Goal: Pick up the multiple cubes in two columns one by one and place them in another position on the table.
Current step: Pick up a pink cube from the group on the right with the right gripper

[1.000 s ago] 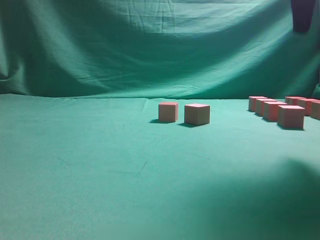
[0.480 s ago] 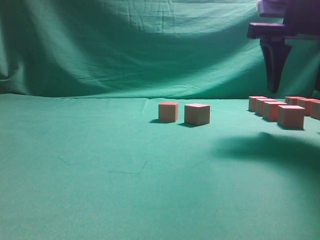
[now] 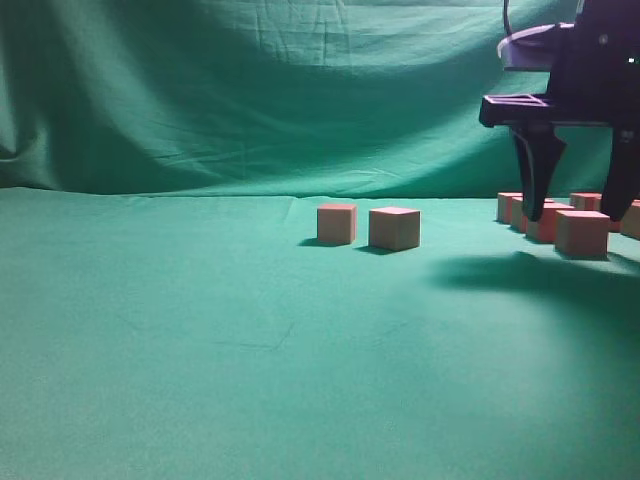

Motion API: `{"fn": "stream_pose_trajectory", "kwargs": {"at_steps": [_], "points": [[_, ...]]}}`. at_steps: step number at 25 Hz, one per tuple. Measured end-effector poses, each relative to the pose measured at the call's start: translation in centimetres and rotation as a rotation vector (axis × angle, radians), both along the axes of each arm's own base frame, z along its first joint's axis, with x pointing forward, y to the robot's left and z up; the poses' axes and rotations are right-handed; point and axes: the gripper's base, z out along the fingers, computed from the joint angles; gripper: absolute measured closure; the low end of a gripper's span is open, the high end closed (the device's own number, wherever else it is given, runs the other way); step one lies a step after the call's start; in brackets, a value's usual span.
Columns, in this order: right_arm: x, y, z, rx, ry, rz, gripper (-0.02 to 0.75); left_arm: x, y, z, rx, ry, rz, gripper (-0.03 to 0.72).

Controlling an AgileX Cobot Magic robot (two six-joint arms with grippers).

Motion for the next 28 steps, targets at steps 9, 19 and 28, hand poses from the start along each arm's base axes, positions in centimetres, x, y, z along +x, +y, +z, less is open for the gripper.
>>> {"fn": "stream_pose_trajectory", "kwargs": {"at_steps": [9, 19, 28], "points": [[0.3, 0.0, -1.0, -0.011, 0.020, 0.001, 0.431, 0.0, 0.0, 0.0, 0.000, 0.000, 0.000, 0.688], [0.3, 0.0, -1.8, -0.024, 0.057, 0.000, 0.477, 0.0, 0.0, 0.0, 0.000, 0.000, 0.000, 0.688], [0.7, 1.9, 3.5, 0.027, 0.105, 0.133, 0.477, 0.0, 0.0, 0.0, 0.000, 0.000, 0.000, 0.688]]}}
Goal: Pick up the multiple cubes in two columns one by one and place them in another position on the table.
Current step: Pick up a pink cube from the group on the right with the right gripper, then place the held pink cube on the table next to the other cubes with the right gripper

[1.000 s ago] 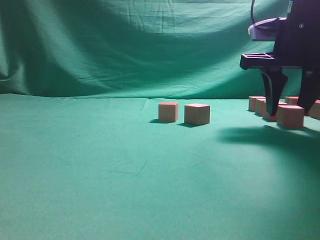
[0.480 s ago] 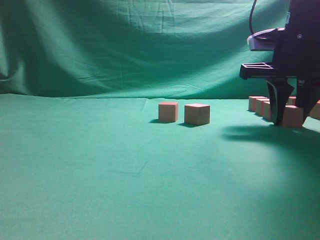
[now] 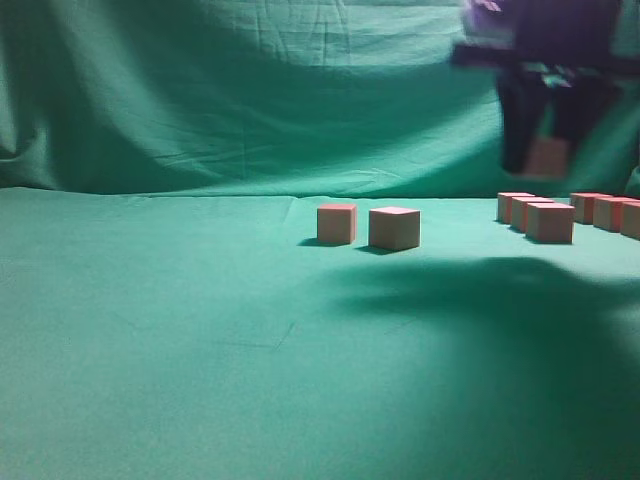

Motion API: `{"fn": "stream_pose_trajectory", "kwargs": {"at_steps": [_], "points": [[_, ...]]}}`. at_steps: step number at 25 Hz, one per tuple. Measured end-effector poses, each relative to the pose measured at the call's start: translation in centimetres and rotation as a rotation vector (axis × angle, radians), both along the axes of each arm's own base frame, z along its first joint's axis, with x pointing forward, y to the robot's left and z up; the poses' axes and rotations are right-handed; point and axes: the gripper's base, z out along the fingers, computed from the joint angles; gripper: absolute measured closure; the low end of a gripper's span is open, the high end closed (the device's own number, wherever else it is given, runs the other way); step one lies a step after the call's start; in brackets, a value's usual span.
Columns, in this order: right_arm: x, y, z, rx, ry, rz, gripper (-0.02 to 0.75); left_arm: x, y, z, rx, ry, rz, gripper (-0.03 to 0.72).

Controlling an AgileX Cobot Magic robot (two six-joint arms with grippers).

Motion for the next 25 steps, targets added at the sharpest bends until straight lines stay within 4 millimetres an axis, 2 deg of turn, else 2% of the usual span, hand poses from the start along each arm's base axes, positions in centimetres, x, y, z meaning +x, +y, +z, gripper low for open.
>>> {"fn": "stream_pose_trajectory", "kwargs": {"at_steps": [3, 8, 11, 15, 19, 22, 25], "points": [[-0.5, 3.3, 3.4, 0.081, -0.022, 0.148, 0.477, 0.0, 0.0, 0.0, 0.000, 0.000, 0.000, 0.688], [-1.8, 10.1, 8.4, 0.156, -0.109, 0.366, 0.477, 0.0, 0.0, 0.0, 0.000, 0.000, 0.000, 0.688], [-2.3, 13.7, 9.4, 0.170, -0.123, 0.457, 0.477, 0.0, 0.0, 0.0, 0.000, 0.000, 0.000, 0.688], [-2.5, 18.2, 8.0, 0.153, -0.088, 0.532, 0.477, 0.0, 0.0, 0.0, 0.000, 0.000, 0.000, 0.688], [-1.7, 21.0, 5.5, 0.098, -0.079, 0.513, 0.477, 0.0, 0.0, 0.0, 0.000, 0.000, 0.000, 0.688], [-1.0, 21.8, 4.1, 0.064, -0.082, 0.451, 0.477, 0.0, 0.0, 0.0, 0.000, 0.000, 0.000, 0.688], [-0.2, 21.6, 2.7, -0.001, -0.090, 0.378, 0.477, 0.0, 0.0, 0.0, 0.000, 0.000, 0.000, 0.688]]}}
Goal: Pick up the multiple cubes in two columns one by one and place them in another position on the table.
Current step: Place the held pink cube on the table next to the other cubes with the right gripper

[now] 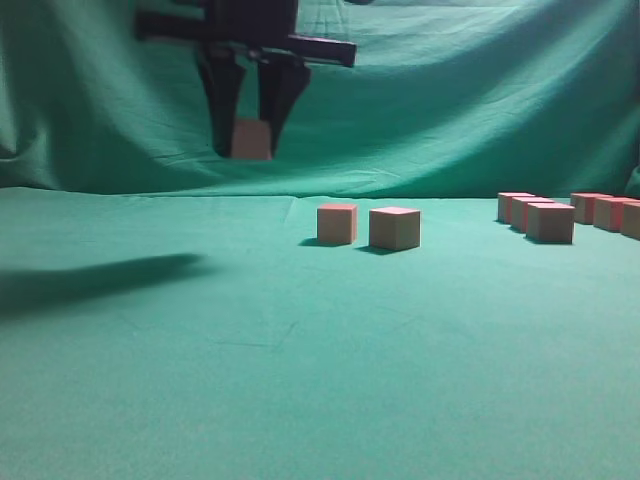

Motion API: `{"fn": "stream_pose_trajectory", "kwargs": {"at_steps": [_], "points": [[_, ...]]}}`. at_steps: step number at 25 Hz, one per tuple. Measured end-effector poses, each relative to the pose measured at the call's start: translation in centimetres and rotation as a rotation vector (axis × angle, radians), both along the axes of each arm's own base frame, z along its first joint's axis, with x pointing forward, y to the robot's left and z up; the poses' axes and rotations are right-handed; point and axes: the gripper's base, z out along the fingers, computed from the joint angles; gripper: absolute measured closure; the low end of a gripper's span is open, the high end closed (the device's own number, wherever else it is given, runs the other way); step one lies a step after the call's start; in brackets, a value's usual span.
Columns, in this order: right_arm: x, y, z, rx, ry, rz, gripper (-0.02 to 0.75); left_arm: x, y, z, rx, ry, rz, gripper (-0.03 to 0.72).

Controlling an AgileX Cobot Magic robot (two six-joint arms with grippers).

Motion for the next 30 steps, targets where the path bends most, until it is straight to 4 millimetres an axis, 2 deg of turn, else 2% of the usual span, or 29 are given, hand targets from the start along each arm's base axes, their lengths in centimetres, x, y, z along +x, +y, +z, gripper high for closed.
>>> {"fn": "stream_pose_trajectory", "kwargs": {"at_steps": [4, 7, 21, 30], "points": [[0.8, -0.4, -1.4, -0.072, -0.034, -0.071, 0.477, 0.0, 0.0, 0.0, 0.000, 0.000, 0.000, 0.688], [1.2, -0.2, -2.4, -0.064, -0.035, -0.106, 0.477, 0.0, 0.0, 0.0, 0.000, 0.000, 0.000, 0.688], [2.1, 0.6, -6.3, -0.068, -0.034, -0.133, 0.477, 0.0, 0.0, 0.0, 0.000, 0.000, 0.000, 0.688], [2.5, 0.4, -6.3, -0.094, -0.069, -0.159, 0.477, 0.0, 0.0, 0.0, 0.000, 0.000, 0.000, 0.688]]}}
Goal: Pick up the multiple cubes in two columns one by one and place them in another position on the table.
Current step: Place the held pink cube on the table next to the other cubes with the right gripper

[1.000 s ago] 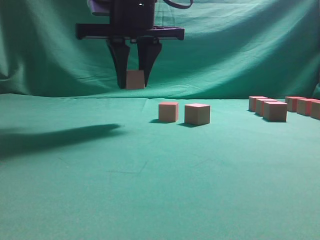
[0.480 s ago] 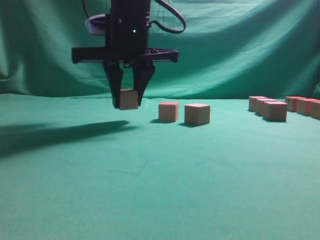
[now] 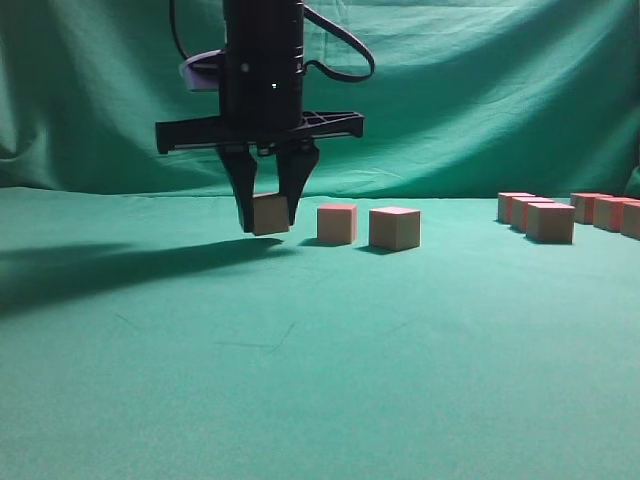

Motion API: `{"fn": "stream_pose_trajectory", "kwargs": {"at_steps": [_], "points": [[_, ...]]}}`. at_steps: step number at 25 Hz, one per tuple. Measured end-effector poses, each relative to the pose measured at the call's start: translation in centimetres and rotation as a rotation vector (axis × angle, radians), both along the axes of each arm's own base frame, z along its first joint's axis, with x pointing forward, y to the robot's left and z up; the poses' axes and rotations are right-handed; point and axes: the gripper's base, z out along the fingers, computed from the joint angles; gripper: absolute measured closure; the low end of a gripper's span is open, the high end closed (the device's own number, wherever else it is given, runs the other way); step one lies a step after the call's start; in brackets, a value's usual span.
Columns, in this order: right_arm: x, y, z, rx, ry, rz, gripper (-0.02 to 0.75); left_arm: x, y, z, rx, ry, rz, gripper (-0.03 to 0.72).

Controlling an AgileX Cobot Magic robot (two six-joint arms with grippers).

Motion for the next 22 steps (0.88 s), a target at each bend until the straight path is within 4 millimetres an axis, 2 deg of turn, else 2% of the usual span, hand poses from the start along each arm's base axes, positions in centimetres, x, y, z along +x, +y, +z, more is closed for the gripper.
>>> {"fn": "stream_pose_trajectory", "kwargs": {"at_steps": [22], "points": [[-0.15, -0.03, -0.05, 0.008, 0.019, -0.033, 0.477, 0.00, 0.00, 0.00, 0.000, 0.000, 0.000, 0.688]]}}
